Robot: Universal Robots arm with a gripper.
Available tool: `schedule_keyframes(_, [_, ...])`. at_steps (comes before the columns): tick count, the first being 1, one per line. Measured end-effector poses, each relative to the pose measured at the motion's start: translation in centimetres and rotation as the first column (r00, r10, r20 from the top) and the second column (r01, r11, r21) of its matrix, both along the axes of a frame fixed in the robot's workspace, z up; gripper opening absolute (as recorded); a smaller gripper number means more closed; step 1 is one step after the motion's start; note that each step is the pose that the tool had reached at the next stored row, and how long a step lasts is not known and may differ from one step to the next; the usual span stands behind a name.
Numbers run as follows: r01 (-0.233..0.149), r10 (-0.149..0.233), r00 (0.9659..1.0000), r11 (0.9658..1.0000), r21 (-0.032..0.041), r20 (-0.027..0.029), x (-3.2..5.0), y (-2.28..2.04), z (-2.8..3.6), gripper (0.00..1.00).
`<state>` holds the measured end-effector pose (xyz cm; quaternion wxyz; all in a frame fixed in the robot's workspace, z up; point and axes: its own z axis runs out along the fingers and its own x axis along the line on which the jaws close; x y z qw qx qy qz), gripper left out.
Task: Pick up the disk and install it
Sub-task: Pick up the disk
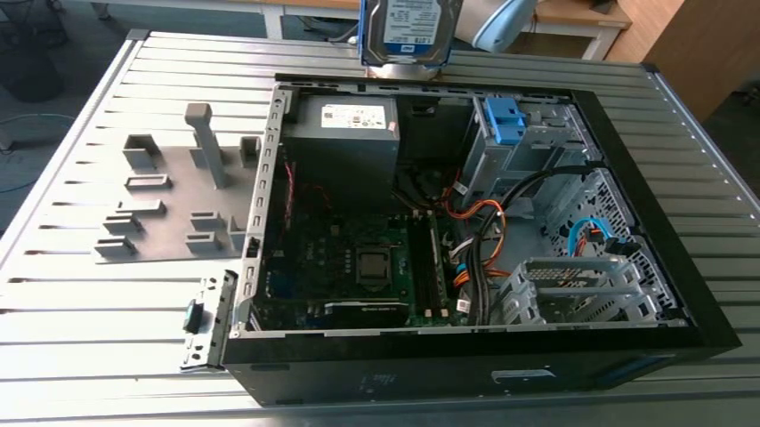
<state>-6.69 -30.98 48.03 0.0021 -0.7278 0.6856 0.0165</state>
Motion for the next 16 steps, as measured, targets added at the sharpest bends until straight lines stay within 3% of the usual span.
schedule_keyframes(16, [0.0, 0.0, 1.0, 1.0, 0.0, 0.0001, 0.06, -0.79, -0.01, 0.37])
